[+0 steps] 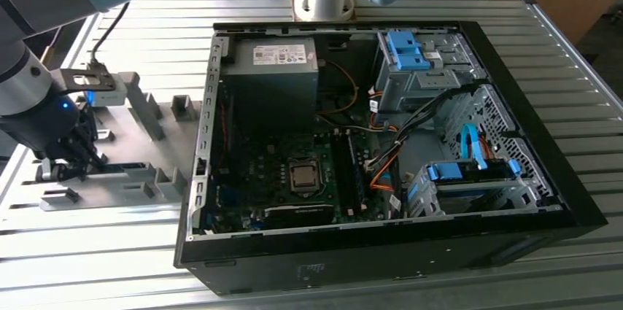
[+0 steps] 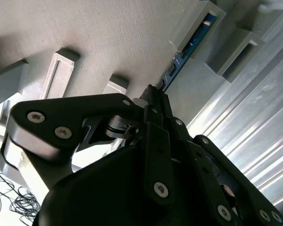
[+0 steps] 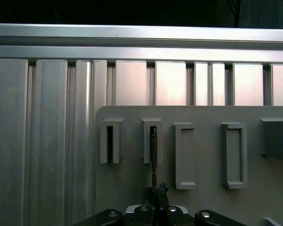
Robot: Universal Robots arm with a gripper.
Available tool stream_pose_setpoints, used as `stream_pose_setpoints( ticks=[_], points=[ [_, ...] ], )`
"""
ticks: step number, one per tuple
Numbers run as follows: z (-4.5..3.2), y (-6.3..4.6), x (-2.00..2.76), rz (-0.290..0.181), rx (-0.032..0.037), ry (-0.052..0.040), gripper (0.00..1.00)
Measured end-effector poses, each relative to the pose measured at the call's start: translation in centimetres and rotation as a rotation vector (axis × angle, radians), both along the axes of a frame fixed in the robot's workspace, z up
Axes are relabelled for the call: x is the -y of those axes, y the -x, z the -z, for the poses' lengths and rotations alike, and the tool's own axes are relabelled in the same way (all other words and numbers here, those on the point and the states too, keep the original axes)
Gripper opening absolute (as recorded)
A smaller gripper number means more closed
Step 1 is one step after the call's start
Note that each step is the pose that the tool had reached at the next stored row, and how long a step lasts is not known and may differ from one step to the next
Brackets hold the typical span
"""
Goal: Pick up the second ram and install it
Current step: 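Pick up the second ram and move it above second insertion slot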
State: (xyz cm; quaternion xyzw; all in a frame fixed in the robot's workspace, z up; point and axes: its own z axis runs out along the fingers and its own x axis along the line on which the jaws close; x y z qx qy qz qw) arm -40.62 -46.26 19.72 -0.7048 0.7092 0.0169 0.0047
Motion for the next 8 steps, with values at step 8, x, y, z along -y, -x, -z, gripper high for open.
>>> stream_pose_setpoints(
  ticks=[8],
  points=[
    [-0.23, 0.0, 0.0, 0.0, -0.0001, 0.0001, 0.14]
  ],
)
